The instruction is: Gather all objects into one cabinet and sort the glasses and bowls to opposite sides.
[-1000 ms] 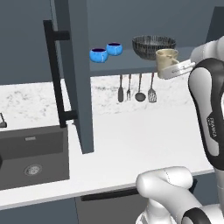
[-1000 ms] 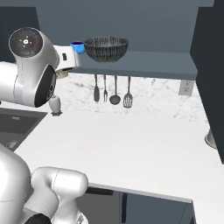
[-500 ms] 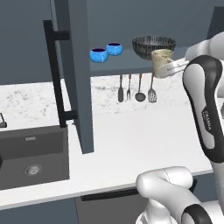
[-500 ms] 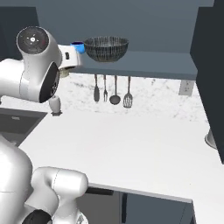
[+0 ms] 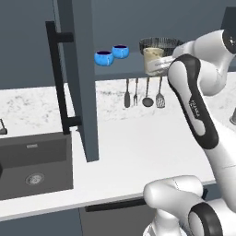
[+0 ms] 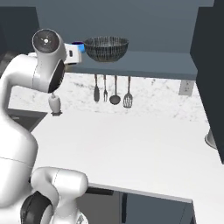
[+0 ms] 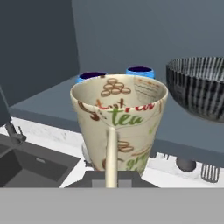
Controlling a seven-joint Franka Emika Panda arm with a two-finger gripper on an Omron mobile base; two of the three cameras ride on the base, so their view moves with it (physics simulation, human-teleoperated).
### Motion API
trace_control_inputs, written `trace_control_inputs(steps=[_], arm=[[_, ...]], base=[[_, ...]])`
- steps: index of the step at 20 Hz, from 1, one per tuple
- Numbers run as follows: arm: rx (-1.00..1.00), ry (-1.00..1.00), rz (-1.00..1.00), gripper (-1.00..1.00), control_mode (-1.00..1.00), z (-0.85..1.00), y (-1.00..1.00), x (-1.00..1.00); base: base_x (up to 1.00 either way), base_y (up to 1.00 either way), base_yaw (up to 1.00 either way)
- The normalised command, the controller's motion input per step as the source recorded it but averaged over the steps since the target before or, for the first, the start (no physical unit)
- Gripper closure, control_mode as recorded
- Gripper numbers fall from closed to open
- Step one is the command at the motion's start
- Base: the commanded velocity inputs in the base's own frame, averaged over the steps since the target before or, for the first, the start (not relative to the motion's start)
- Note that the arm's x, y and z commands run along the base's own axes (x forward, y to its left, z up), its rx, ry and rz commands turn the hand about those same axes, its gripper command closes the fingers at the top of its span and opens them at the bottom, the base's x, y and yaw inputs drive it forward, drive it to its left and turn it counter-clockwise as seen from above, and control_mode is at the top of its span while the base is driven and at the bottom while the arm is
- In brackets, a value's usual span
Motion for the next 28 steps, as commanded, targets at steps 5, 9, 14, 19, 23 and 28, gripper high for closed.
trace_control_inputs(steps=[5, 9, 14, 19, 23, 28], arm=[[0.06, 0.00, 0.00, 1.00, -1.00, 0.00, 0.16, 0.70], [0.00, -0.01, 0.00, 1.00, -1.00, -0.18, 0.01, 0.63], [0.00, 0.00, 0.00, 1.00, -1.00, -0.18, 0.07, 0.50], [0.00, -0.05, 0.00, 1.00, -1.00, -0.19, 0.20, 0.42], [0.00, -0.03, 0.00, 1.00, -1.00, -0.11, 0.21, 0.39], [0.01, -0.01, 0.00, 1.00, -1.00, -0.06, 0.11, 0.34]], base=[[0.00, 0.00, 0.00], [0.00, 0.00, 0.00], [0.00, 0.00, 0.00], [0.00, 0.00, 0.00], [0.00, 0.00, 0.00], [0.00, 0.00, 0.00]])
